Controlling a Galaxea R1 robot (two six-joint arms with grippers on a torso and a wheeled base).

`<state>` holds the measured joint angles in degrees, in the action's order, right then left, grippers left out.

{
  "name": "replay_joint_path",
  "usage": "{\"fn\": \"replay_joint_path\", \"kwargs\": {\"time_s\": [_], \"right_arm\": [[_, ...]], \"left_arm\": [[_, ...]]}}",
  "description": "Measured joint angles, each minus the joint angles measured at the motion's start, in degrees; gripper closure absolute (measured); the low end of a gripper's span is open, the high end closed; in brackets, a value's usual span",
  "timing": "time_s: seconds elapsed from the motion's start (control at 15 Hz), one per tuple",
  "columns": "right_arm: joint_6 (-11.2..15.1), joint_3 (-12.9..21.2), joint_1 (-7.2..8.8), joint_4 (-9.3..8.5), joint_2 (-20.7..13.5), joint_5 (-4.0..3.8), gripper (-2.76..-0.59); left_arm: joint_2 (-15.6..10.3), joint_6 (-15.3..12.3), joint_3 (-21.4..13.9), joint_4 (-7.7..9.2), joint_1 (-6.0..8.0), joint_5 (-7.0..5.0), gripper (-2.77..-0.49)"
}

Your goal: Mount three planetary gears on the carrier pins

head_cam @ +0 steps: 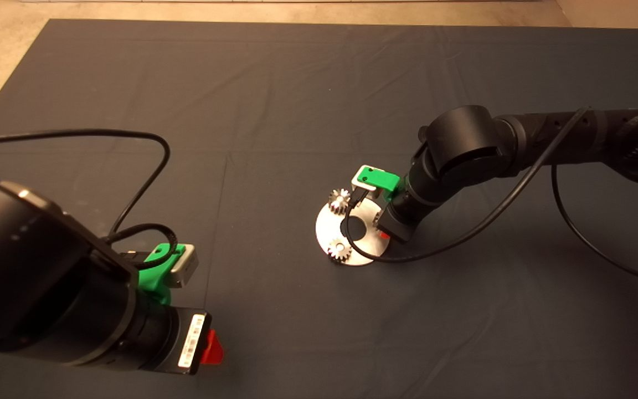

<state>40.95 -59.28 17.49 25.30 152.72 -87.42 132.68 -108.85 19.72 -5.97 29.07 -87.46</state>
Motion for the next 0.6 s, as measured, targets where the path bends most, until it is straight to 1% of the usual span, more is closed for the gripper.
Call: {"fn": "replay_joint_path", "kwargs": {"time_s": [0.6], "right_arm": [[-0.8, -0.2, 0.00, 0.09, 0.0, 0.01, -0.98]], "left_arm": [[0.0, 0.0, 0.0, 0.00, -0.01, 0.00, -2.17]]}}
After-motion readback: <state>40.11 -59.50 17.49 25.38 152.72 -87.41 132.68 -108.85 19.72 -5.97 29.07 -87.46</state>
